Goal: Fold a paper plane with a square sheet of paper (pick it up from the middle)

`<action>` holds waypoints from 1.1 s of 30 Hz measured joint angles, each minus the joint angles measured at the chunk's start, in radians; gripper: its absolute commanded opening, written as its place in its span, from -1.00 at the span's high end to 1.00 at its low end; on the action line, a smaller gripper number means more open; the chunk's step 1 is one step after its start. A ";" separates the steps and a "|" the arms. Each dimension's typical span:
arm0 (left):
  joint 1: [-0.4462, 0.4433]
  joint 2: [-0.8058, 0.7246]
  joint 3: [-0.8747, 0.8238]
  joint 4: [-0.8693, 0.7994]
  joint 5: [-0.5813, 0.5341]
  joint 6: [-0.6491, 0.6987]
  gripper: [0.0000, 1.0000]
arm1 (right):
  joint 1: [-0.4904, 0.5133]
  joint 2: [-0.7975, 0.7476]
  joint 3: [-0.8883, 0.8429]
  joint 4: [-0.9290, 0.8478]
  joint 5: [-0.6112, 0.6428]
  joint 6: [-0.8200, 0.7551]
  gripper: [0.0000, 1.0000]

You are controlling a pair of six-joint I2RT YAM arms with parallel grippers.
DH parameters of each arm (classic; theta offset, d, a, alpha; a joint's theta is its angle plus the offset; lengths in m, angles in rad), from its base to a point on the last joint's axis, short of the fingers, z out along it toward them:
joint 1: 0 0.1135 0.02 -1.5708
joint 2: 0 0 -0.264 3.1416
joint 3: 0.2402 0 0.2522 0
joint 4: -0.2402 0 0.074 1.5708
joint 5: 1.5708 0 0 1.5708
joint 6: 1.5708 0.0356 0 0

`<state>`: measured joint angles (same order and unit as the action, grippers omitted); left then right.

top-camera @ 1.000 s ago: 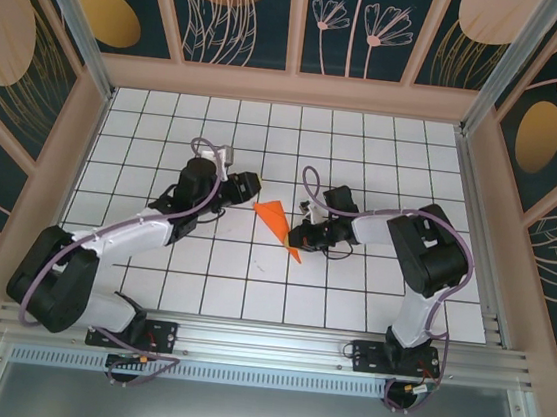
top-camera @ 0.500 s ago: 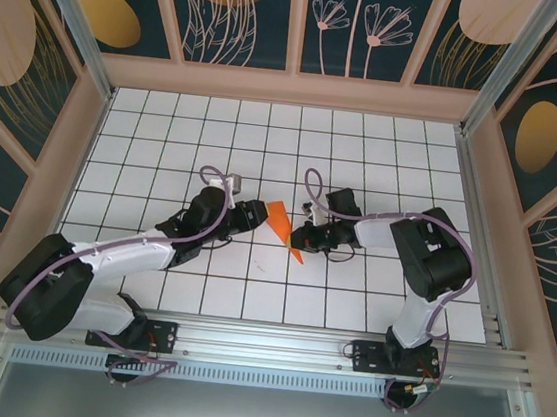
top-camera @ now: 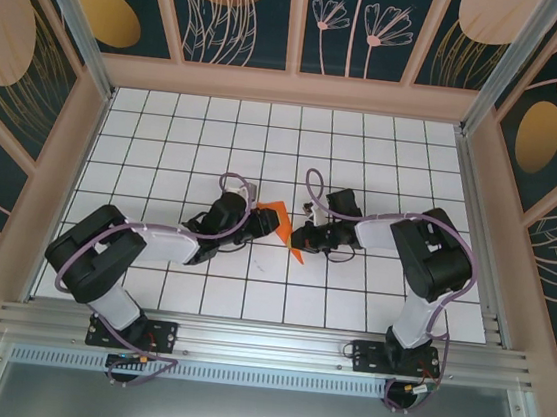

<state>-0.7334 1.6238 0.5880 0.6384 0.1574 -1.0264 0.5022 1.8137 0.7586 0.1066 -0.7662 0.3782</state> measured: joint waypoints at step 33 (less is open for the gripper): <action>-0.007 0.293 0.011 0.306 0.144 -0.079 0.37 | -0.013 0.018 0.004 0.014 -0.026 0.081 1.00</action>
<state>-0.7406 1.9167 0.5987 0.9443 0.3016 -1.1049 0.4896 1.8320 0.7628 0.1211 -0.7918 0.4591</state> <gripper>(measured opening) 0.318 0.064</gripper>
